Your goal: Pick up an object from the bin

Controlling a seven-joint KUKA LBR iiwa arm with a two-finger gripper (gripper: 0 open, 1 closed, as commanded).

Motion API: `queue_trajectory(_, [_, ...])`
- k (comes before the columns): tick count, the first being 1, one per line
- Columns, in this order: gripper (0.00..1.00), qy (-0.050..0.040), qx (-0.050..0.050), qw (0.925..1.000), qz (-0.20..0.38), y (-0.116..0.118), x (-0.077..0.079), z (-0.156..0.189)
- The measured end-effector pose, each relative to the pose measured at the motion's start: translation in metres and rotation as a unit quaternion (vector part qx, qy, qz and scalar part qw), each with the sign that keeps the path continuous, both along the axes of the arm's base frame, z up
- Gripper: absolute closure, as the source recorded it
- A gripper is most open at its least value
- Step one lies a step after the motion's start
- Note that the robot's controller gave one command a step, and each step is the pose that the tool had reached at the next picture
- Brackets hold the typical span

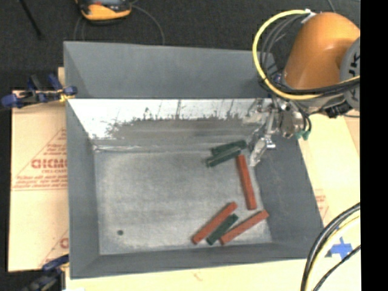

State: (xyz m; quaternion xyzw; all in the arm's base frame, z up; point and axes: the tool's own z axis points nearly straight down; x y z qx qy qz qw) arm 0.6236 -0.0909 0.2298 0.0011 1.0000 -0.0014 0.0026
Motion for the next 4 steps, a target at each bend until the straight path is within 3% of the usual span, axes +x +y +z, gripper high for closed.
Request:
queue_trajectory(1, [0.00, 0.0000, 0.000, 1.0000, 0.000, 0.000, 0.000, 0.000])
queue_trajectory(2, [0.00, -0.0027, 0.000, 0.9993, 0.037, -0.001, 0.002, -0.035])
queue_trajectory(3, [0.00, -0.0018, 0.000, 0.9964, 0.085, -0.014, -0.004, -0.094])
queue_trajectory(4, [0.00, 0.0009, 0.000, 0.9848, 0.174, -0.037, 0.006, -0.136])
